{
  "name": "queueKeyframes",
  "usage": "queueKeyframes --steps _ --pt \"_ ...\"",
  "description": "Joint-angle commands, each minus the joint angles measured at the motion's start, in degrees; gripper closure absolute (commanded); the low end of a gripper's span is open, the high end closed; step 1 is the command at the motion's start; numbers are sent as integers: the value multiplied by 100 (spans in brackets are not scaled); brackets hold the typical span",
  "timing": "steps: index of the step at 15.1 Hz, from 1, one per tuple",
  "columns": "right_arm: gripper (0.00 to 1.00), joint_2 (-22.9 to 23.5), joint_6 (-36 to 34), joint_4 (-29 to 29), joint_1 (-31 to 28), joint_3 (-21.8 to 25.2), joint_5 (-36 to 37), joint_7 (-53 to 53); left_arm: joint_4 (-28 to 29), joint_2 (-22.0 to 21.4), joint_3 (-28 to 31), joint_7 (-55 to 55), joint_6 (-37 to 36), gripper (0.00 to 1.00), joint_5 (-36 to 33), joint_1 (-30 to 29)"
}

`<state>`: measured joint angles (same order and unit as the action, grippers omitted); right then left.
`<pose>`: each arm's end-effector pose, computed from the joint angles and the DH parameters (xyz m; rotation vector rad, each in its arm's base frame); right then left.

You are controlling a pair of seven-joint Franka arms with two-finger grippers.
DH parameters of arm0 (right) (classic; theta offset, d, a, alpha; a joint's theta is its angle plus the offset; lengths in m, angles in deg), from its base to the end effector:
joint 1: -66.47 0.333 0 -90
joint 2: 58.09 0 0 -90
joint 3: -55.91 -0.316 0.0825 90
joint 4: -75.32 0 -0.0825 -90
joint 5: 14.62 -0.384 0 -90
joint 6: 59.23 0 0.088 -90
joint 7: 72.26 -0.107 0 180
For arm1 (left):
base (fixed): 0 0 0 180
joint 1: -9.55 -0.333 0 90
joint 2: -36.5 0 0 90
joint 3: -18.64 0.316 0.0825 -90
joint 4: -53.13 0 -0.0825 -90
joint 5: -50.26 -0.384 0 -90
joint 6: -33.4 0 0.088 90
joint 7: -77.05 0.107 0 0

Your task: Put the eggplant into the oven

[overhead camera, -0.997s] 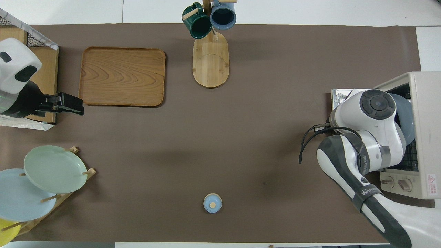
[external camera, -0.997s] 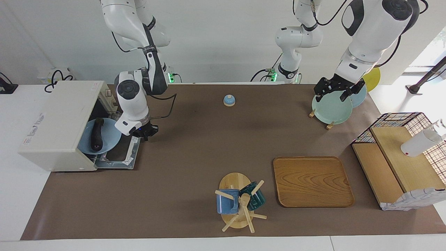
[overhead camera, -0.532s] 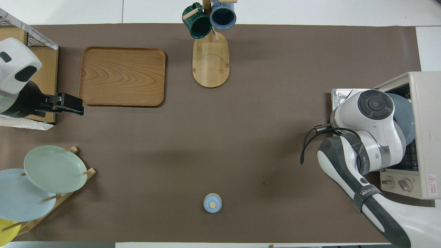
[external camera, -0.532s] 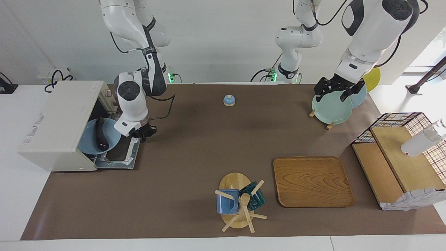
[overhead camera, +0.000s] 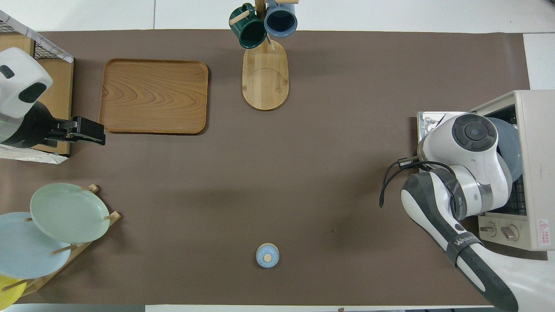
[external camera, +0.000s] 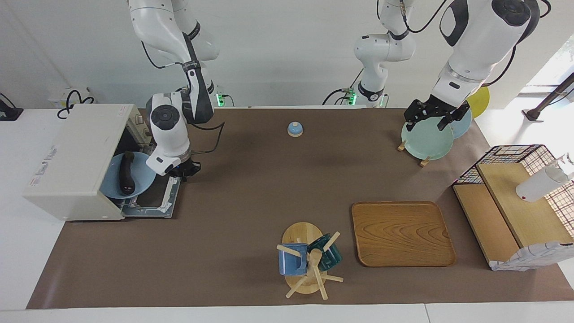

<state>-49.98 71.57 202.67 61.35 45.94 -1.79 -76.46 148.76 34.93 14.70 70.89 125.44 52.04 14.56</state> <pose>0.5324 0.0397 0.3060 2.9852 0.2451 -0.0988 0.5396 -0.0887 0.5962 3.1159 -0.0732 -0.0605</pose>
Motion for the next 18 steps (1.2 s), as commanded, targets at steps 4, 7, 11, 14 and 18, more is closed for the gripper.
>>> queueKeyframes --steps 4,7,11,14,18 --pt "100 -63 288 238 -139 -49 316 42 43 -81 -36 36 -81 0 -55 -52" --pt "100 -37 -421 -278 -130 -66 1027 321 43 -72 -36 36 -81 0 -55 -52" --pt "100 -81 -1389 -1123 -217 -66 1029 1306 43 -72 -36 36 -81 0 -55 -52" --pt "100 -344 -1689 -1195 -331 -49 1011 1580 43 -81 -36 36 -81 0 -55 -52" --pt "100 -608 -1944 -1195 -639 -31 916 2123 43 -81 -36 36 -81 0 -55 -52"
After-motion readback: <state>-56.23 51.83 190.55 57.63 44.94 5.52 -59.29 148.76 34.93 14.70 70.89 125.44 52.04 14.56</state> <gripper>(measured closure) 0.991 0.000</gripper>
